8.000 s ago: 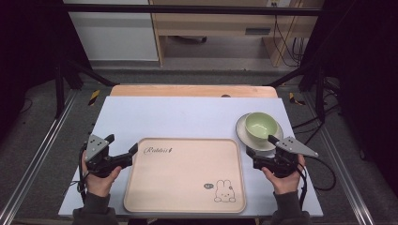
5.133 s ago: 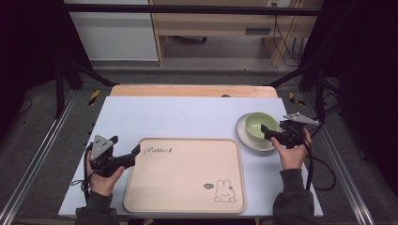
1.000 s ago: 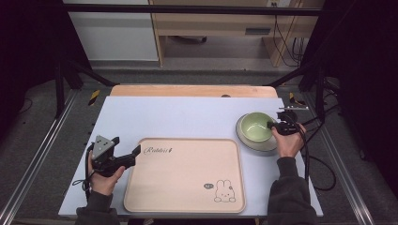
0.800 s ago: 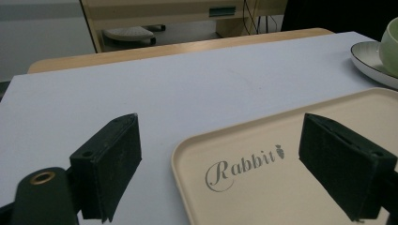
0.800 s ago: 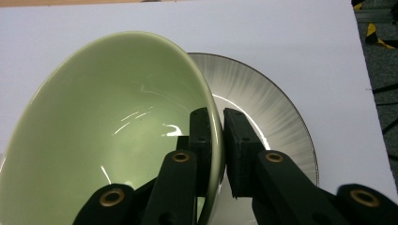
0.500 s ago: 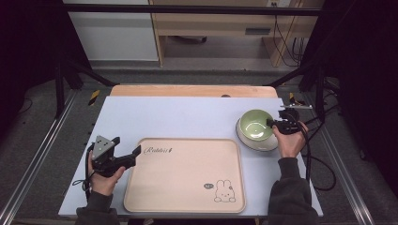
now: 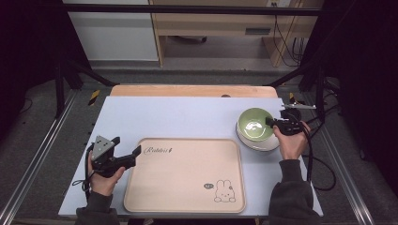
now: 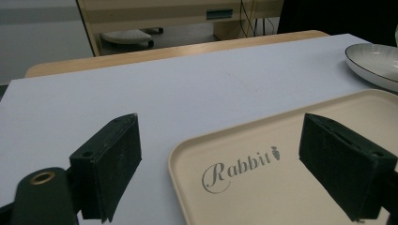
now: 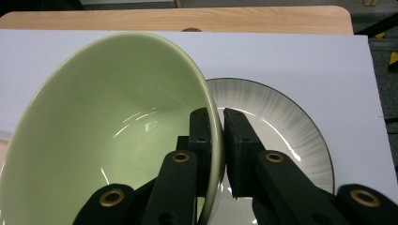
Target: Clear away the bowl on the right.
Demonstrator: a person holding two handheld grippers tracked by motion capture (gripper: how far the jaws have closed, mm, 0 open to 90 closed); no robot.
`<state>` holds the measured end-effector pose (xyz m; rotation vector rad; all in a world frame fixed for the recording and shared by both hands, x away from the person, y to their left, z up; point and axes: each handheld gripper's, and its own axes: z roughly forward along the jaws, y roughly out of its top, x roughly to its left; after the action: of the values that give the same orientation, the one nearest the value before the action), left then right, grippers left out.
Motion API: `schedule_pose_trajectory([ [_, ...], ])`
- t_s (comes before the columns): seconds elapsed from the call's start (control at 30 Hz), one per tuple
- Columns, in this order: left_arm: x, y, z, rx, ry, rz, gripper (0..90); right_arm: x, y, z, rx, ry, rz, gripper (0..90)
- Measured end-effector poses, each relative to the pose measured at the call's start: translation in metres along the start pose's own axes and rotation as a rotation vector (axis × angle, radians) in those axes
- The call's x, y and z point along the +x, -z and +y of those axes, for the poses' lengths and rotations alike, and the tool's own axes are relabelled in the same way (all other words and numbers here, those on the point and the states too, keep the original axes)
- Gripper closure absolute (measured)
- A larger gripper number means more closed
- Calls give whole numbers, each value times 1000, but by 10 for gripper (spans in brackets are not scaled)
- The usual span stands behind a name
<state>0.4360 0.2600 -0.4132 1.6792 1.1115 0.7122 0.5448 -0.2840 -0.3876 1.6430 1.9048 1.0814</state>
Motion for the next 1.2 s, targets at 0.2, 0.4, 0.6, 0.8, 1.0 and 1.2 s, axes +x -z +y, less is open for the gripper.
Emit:
schedule_pose_trajectory([
  [0.2, 0, 1, 0, -1, -2, -1, 128, 6, 3, 0, -4, 18, 11, 826],
  [0.4, -1, 1, 1, -2, -2, -1, 128, 14, 7, 1, -5, 40, 29, 826],
  [0.6, -1, 1, 1, -4, -2, -1, 128, 26, 11, 3, -13, 66, 62, 826],
  [0.8, -1, 2, 1, -6, -4, -1, 128, 40, 13, 5, -18, 104, 90, 826],
  [1.0, -1, 2, 2, -6, -5, -2, 128, 52, 14, 5, -14, 133, 115, 826],
  [1.2, -1, 2, 2, -8, -3, -2, 128, 65, 14, 6, -7, 159, 147, 826],
])
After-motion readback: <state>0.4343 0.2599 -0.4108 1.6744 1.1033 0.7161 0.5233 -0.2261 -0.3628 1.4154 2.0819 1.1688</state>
